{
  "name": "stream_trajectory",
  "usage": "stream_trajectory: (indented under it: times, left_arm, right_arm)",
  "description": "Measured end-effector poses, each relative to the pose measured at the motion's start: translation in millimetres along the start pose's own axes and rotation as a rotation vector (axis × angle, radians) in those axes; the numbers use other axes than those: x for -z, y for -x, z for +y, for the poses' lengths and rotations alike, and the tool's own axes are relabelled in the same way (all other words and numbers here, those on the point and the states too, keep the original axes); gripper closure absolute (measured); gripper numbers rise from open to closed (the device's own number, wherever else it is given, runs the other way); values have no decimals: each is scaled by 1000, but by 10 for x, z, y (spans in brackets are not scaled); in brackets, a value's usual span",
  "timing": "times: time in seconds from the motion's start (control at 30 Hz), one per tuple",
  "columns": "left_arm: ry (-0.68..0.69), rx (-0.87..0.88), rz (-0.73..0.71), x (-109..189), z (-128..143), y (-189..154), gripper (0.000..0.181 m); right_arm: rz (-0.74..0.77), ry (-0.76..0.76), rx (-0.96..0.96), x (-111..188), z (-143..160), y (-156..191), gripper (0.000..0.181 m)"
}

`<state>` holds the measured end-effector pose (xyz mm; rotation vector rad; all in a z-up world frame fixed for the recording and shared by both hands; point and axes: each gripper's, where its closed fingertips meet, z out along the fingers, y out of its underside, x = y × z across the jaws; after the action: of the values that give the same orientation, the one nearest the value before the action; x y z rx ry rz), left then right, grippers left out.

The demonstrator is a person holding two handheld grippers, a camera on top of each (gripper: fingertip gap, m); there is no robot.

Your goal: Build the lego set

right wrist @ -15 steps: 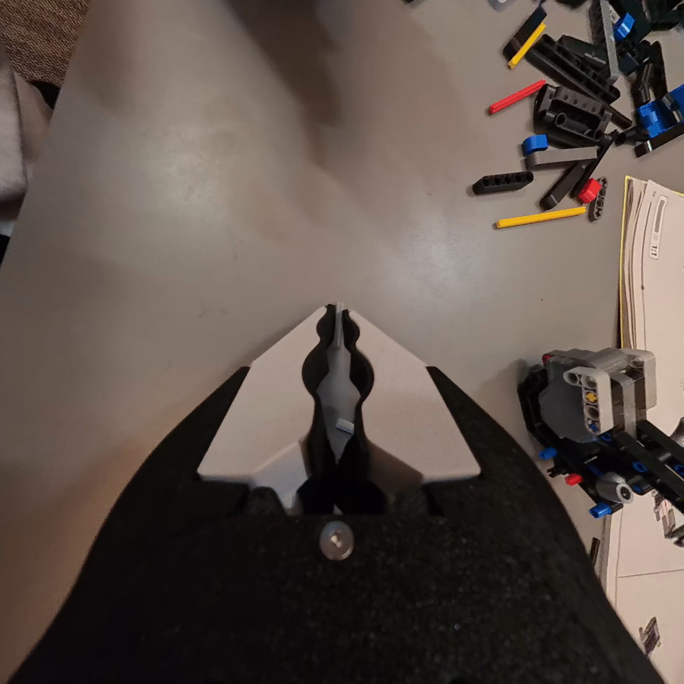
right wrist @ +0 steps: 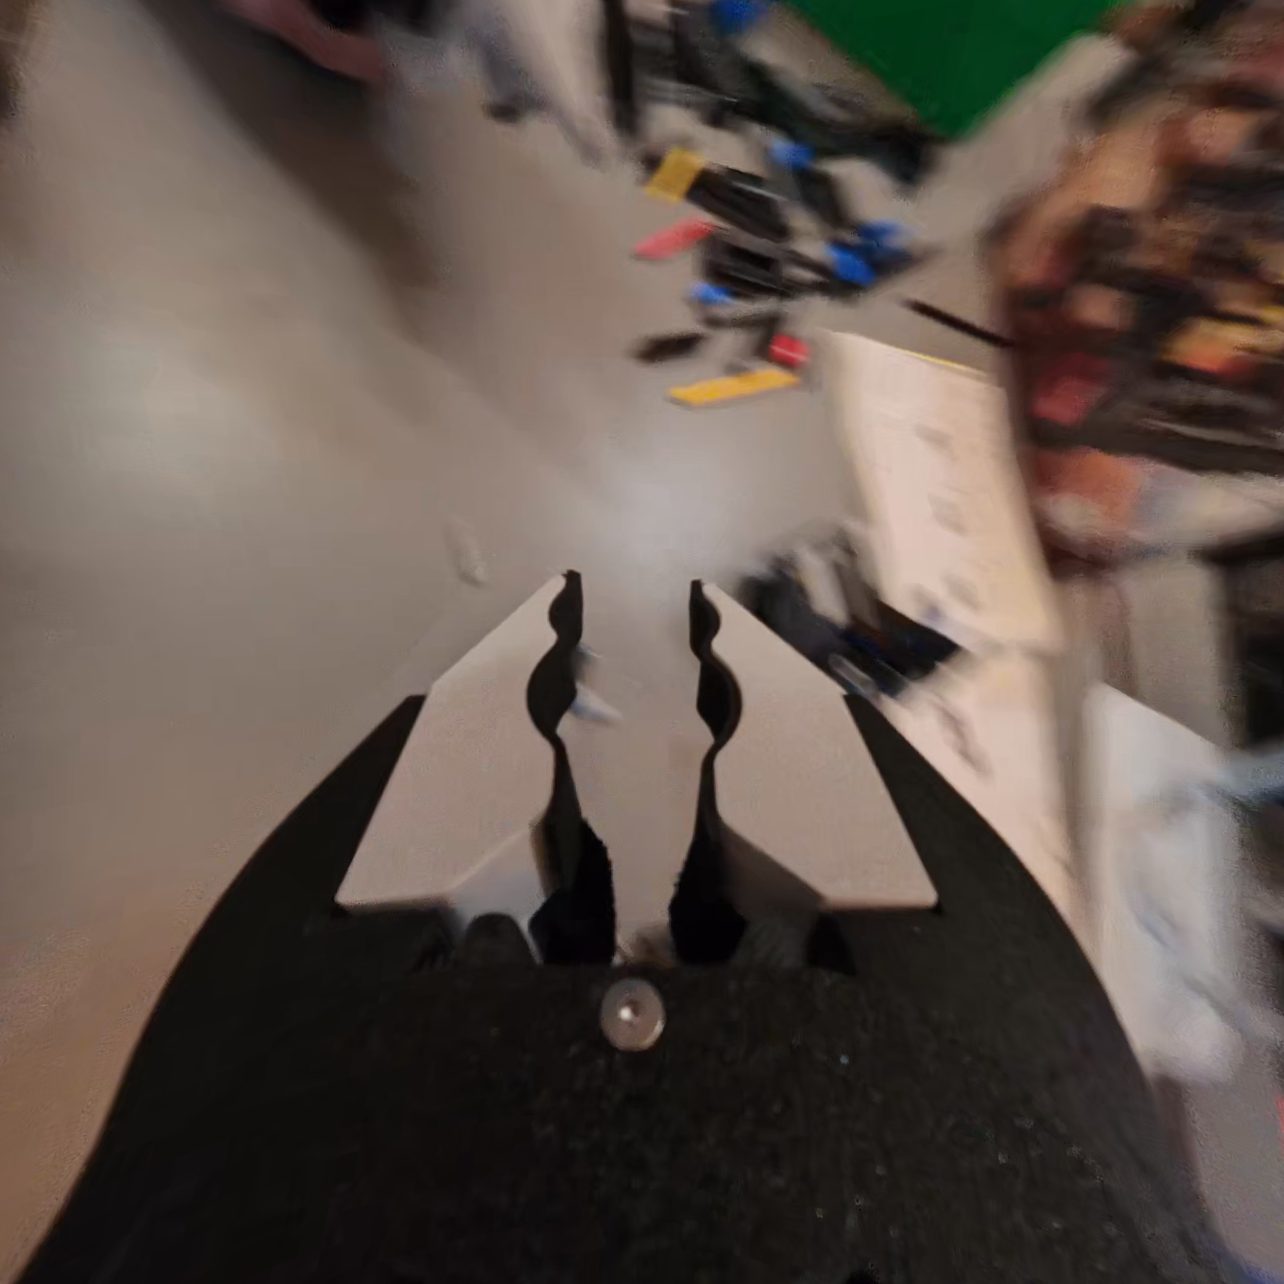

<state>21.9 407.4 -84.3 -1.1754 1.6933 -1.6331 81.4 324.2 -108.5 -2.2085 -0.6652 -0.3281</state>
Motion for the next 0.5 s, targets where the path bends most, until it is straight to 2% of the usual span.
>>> stream_trajectory:
  times: [0.07,0.1,0.2,0.3,0.5]
  left_arm:
    - [-12,-5,4,14,-16,-12,168]
    - [-20,-8,7,24,-26,-18,168]
    - [-23,-10,4,26,-30,-16,168]
    - [18,-9,1,-21,24,-13,168]
    - [49,-56,-3,-55,69,-56,168]
  right_arm:
    - [235,-13,-88,601,237,-501,159]
    - [291,-39,-168,910,372,-623,162]
    - [356,-117,-450,1585,787,-705,161]
    - [369,-165,-663,1837,1135,-493,152]
    - [512,-189,-810,1898,1661,-119,157]
